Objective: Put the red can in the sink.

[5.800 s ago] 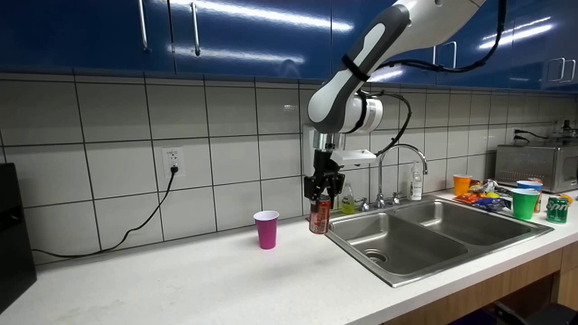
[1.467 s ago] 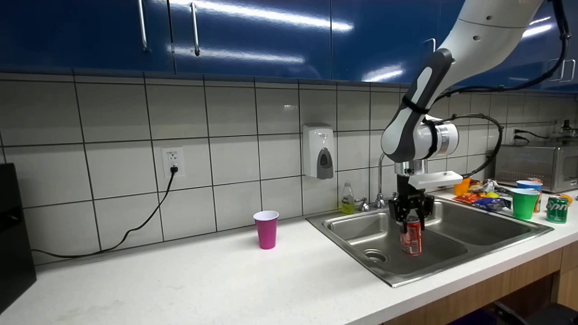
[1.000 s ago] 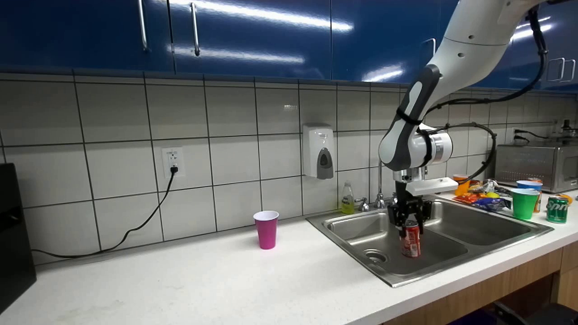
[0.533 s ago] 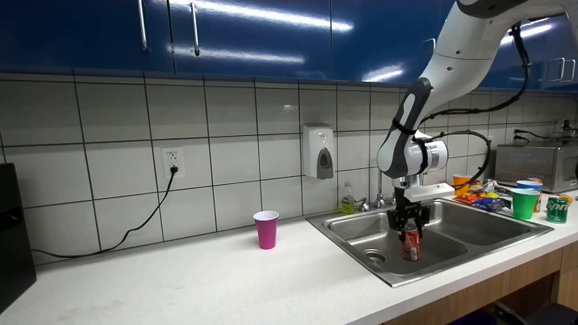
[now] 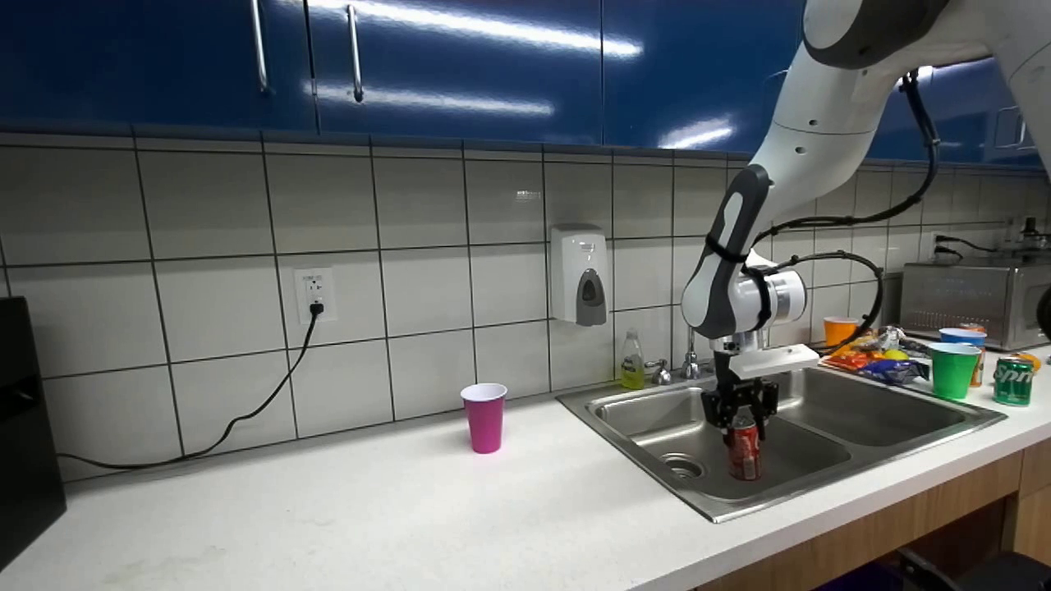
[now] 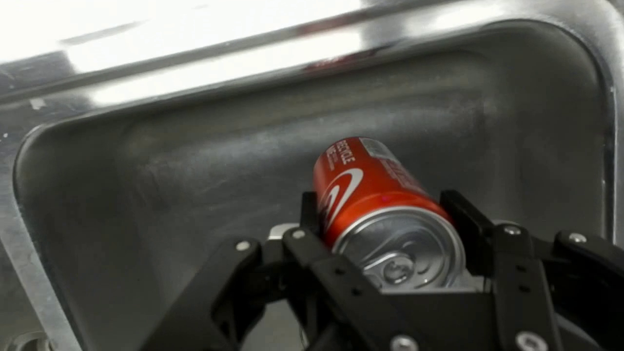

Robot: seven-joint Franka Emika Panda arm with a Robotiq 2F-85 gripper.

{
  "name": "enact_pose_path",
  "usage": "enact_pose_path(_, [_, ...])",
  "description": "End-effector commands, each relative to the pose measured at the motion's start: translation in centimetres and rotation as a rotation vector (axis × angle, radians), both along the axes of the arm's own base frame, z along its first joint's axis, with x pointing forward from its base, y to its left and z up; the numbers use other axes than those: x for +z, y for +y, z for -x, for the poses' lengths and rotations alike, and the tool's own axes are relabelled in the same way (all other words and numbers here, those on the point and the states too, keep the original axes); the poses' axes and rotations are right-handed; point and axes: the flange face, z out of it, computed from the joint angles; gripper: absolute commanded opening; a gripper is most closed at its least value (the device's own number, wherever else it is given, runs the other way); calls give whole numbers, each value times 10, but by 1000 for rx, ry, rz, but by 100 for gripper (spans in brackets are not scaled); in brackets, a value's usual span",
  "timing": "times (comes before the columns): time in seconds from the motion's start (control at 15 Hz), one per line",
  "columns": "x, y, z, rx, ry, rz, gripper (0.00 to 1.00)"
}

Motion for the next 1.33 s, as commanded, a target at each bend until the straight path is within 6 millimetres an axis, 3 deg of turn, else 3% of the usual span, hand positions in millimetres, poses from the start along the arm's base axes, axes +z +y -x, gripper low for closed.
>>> enact_pose_path(0.0, [-9,-7,-14,-20,-19,23,39])
enact_pose_path(0.6, [-42,-6,-36,-35,-64,44,39])
enact_pose_path(1.27, [-75,0,-41,-87,-82,44,39])
